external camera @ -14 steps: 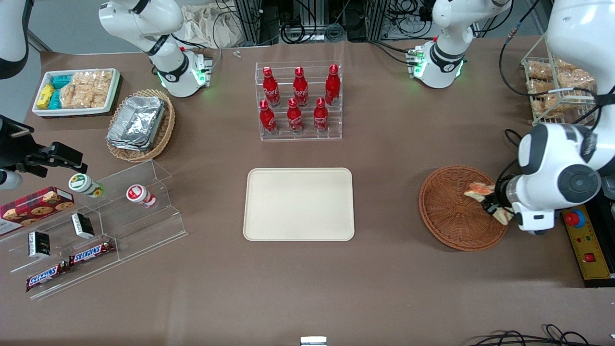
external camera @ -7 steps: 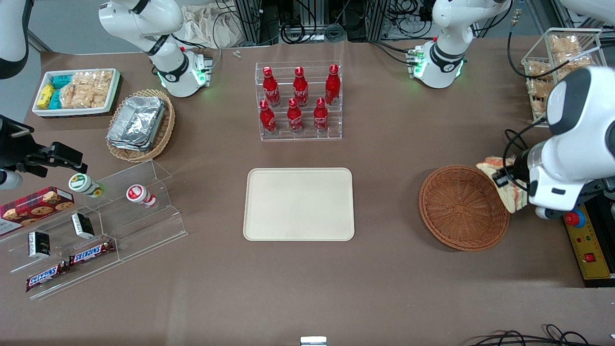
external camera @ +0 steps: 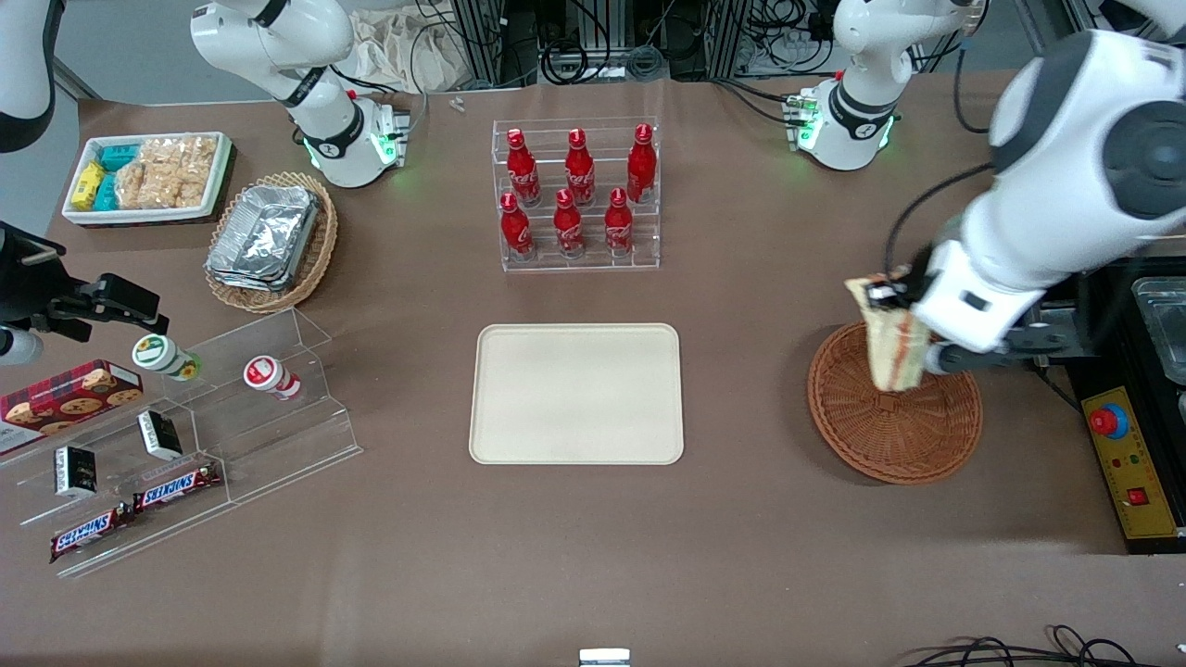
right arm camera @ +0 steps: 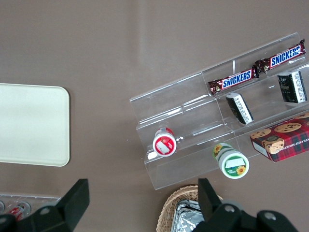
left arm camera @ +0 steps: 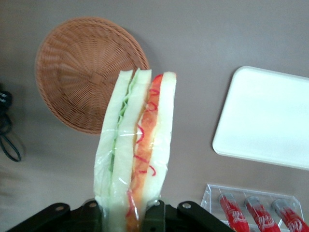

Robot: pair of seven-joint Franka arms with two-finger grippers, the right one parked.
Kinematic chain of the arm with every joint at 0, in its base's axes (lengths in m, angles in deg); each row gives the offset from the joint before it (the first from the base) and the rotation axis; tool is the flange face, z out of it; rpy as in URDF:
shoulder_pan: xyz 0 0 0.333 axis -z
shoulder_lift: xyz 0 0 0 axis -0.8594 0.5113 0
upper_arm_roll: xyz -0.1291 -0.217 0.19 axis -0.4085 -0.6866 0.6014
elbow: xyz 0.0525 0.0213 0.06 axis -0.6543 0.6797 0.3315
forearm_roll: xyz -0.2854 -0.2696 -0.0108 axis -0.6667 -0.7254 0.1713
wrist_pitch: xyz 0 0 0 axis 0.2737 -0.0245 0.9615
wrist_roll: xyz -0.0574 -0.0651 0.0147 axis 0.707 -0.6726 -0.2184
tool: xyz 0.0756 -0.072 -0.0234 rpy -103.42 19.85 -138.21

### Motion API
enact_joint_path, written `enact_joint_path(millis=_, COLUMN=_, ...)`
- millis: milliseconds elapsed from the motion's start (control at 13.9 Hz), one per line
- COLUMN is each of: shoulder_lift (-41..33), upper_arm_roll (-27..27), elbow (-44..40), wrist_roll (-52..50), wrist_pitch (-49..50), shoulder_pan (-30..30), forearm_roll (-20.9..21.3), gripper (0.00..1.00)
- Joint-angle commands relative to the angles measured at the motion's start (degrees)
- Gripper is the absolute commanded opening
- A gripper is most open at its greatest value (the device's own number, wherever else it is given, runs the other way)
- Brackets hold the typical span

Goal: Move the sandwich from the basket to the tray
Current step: 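Carry the sandwich over the cream tray and lower it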

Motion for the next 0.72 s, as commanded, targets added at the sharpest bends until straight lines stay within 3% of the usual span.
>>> enact_joint_path(millis=0, shoulder_lift=3.4, upper_arm_roll=-0.4, elbow=0.1, wrist_roll=-1.2, wrist_pitch=-2.2, shoulder_pan=3.9, forearm_roll=0.5, gripper=0.00)
enact_joint_path(millis=503, shoulder_lift=11.7, upper_arm_roll=0.2, elbow=1.7, wrist_roll=-3.5, wrist_pitch=-9.6, shoulder_pan=10.9, forearm_roll=1.1, gripper=0.00)
enact_joint_path(millis=647, shoulder_lift=15.0, upper_arm_roll=0.2, elbow=1.9, wrist_roll=-6.2, wrist_pitch=-13.8, shoulder_pan=13.4, forearm_roll=4.4, gripper=0.00)
